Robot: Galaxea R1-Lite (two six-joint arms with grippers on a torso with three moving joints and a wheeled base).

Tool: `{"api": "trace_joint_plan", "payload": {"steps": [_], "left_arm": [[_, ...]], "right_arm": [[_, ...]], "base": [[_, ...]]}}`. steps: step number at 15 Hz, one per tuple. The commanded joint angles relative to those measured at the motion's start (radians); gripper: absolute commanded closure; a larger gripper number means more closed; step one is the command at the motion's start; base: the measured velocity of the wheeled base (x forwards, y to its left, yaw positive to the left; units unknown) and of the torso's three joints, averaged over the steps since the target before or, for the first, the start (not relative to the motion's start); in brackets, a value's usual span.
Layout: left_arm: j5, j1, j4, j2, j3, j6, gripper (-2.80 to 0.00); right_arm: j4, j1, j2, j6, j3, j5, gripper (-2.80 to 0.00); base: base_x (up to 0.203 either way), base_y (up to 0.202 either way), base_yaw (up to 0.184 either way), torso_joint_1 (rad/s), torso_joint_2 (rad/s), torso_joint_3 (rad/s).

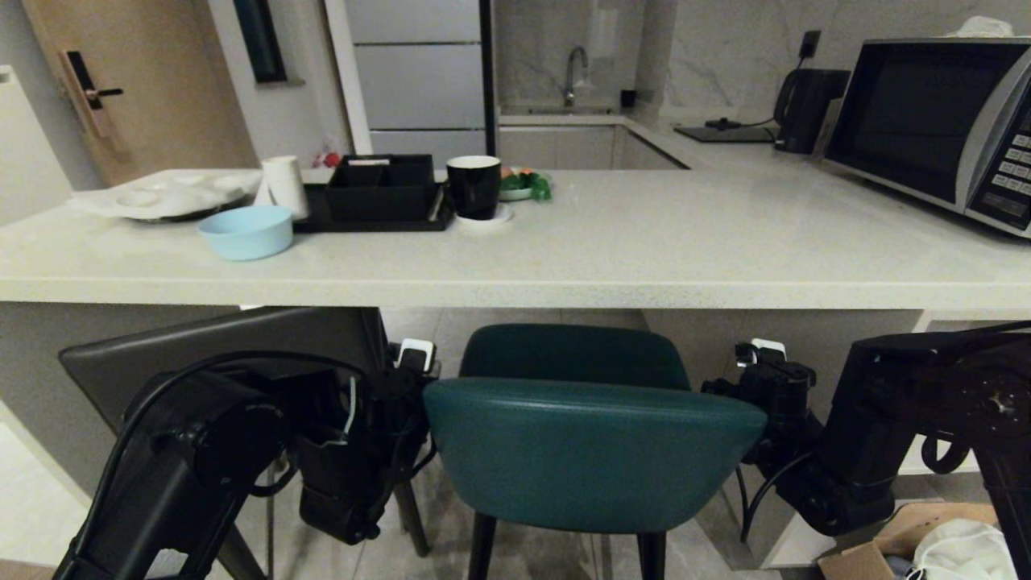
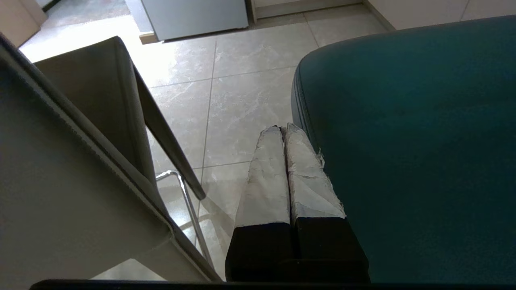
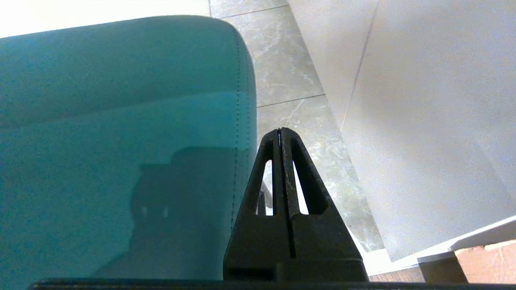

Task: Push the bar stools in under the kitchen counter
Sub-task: Pull the blue chair out from under the dining table

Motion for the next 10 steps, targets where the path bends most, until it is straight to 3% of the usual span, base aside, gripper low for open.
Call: {"api": "trace_joint_plan", "payload": {"steps": [1, 7, 10], "left_arm": [[0.003, -0.025, -0.007, 0.003, 0.003, -0.002, 0.00], [0.005, -0.033, -0.007, 0.016, 0.003, -0.002, 0.00], [0.005, -0.034, -0.007, 0.011, 0.003, 0.000, 0.00]], "right_arm": [[-0.005, 0.001, -0.004, 0.002, 0.009, -0.007, 0.00], [-0.005, -0.001, -0.012, 0.001, 0.009, -0.007, 0.00], [-0.005, 0.000, -0.012, 0.001, 0.009, -0.007, 0.00]], "base": [[0.000, 0.000, 0.000, 0.000, 0.00, 0.000], [-0.011, 0.000, -0.001, 0.002, 0.00, 0.000], [-0.178, 0.000, -0.003, 0.002, 0.00, 0.000]]}}
